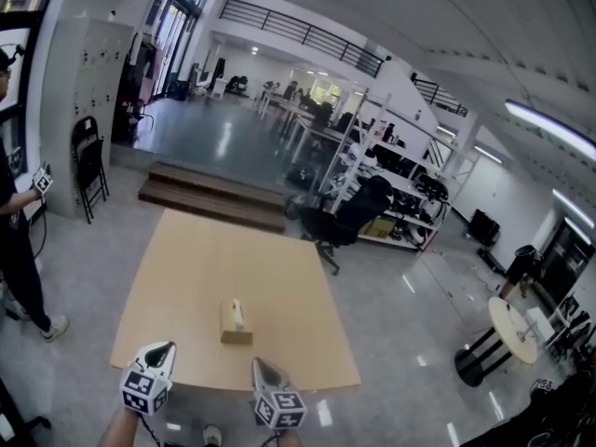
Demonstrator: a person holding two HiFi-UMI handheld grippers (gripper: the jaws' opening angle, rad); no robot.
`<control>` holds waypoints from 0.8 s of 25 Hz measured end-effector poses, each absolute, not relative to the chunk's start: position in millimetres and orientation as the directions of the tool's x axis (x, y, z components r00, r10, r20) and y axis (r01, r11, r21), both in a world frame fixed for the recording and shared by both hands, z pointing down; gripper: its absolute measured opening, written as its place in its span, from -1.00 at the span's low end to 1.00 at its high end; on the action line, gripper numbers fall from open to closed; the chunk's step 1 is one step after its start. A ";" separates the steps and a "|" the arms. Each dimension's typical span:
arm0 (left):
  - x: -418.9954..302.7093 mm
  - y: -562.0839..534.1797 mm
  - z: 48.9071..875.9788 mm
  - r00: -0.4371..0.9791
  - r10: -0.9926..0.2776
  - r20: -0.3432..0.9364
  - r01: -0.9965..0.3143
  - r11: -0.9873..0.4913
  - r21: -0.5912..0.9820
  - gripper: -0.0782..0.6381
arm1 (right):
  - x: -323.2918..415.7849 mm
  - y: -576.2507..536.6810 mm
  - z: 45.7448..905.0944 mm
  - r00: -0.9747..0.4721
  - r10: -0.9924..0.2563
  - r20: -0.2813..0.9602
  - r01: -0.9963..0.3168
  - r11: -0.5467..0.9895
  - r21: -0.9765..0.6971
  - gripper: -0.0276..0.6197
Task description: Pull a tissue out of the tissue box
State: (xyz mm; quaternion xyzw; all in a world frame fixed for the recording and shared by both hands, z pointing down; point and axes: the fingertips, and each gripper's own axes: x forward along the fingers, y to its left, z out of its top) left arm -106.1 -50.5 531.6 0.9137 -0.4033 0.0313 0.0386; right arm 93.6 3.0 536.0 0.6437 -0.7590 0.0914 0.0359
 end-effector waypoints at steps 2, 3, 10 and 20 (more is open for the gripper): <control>-103.4 -55.9 532.0 0.675 -0.732 0.087 -0.737 -0.674 0.046 -0.76 | 96.4 -4.2 537.5 -0.170 -0.970 0.172 -0.983 0.155 -0.097 -0.88; -101.6 -59.8 533.1 0.676 -0.732 0.090 -0.737 -0.675 0.043 -0.76 | 98.2 -8.8 538.4 -0.170 -0.970 0.173 -0.983 0.155 -0.101 -0.88; -80.0 -102.1 546.1 0.669 -0.734 0.115 -0.742 -0.668 0.051 -0.76 | 120.0 -52.3 552.2 -0.181 -0.964 0.195 -0.980 0.160 -0.119 -0.88; -43.8 -169.6 550.9 0.643 -0.755 0.129 -0.765 -0.641 0.062 -0.76 | 151.7 -126.1 563.3 -0.230 -0.949 0.218 -0.970 0.204 -0.135 -0.88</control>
